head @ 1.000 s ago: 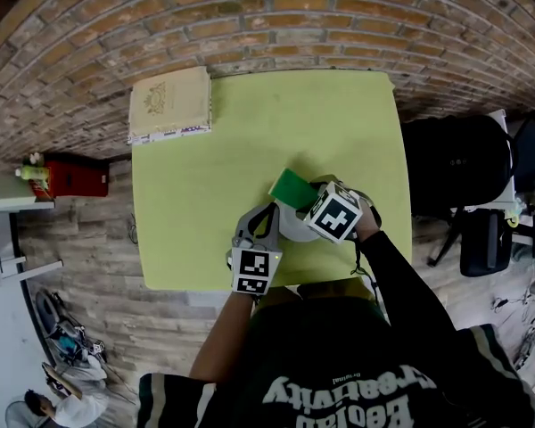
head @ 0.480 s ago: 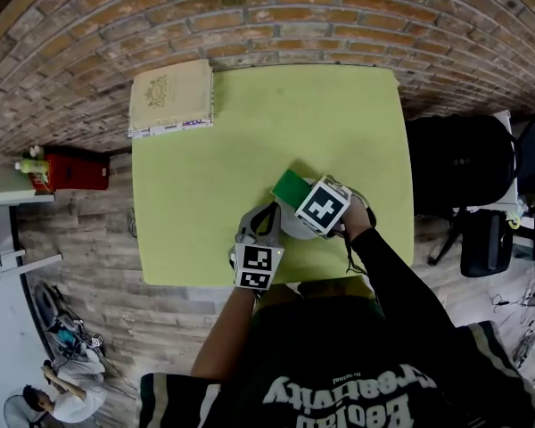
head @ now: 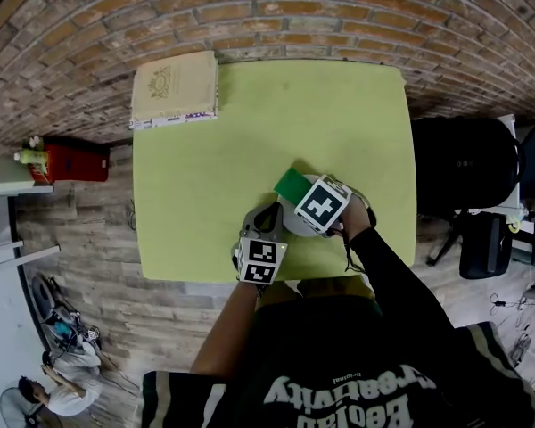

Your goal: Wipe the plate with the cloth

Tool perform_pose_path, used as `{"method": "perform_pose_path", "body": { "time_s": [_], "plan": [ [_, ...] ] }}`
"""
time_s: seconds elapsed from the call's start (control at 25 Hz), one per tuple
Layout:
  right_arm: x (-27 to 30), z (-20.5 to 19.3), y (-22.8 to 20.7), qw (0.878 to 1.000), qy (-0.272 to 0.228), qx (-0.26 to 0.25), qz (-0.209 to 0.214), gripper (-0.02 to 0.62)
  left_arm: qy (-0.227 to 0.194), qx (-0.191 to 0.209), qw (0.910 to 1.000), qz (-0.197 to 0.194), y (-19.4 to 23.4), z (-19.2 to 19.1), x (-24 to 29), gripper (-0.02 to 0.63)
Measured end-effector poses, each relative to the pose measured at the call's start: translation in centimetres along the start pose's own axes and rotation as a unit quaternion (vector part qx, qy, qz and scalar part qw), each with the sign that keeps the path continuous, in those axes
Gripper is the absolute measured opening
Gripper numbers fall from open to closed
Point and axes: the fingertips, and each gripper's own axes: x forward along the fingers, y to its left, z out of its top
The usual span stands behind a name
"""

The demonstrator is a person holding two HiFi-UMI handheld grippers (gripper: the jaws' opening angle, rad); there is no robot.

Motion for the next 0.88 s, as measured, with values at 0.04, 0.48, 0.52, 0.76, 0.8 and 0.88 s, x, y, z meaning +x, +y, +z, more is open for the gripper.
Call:
{"method": "perform_pose_path", "body": {
  "time_s": [0.04,0.48,0.52,0.76,0.8,0.88],
  "plan": [
    [0.0,0.0,0.0,1.000,0.000,0.001,0.000,0.298,0.001,0.000,1.0000,-0.001,0.0,-0.1,0.0,0.006],
    [-0.2,-0.6,-0.5,1.000,0.008,0.003,-0.014,0.298,0.008,0.010,0.9999,-0.008,-0.2,-0.1,0.3,0.006],
    [-0.3,-0.7,-0.6,1.000,0.009,0.004,-0.016,0.298,0.008,0.011,0.9999,-0.008,-0.2,-0.1,0.3,0.006],
    [-0.7,-2.2,-1.4,0.999,0.015,0.018,-0.024,0.299,0.007,0.015,0.9998,-0.011,-0.2,-0.1,0.2,0.006],
    [-0.7,-2.5,-1.6,0.999,0.015,0.023,-0.024,0.299,0.007,0.016,0.9998,-0.011,-0.2,0.0,0.2,0.006],
    [-1.0,-3.1,-1.9,0.999,0.014,0.031,-0.025,0.299,0.007,0.018,0.9997,-0.012,-0.2,0.0,0.3,0.006]
  ]
}}
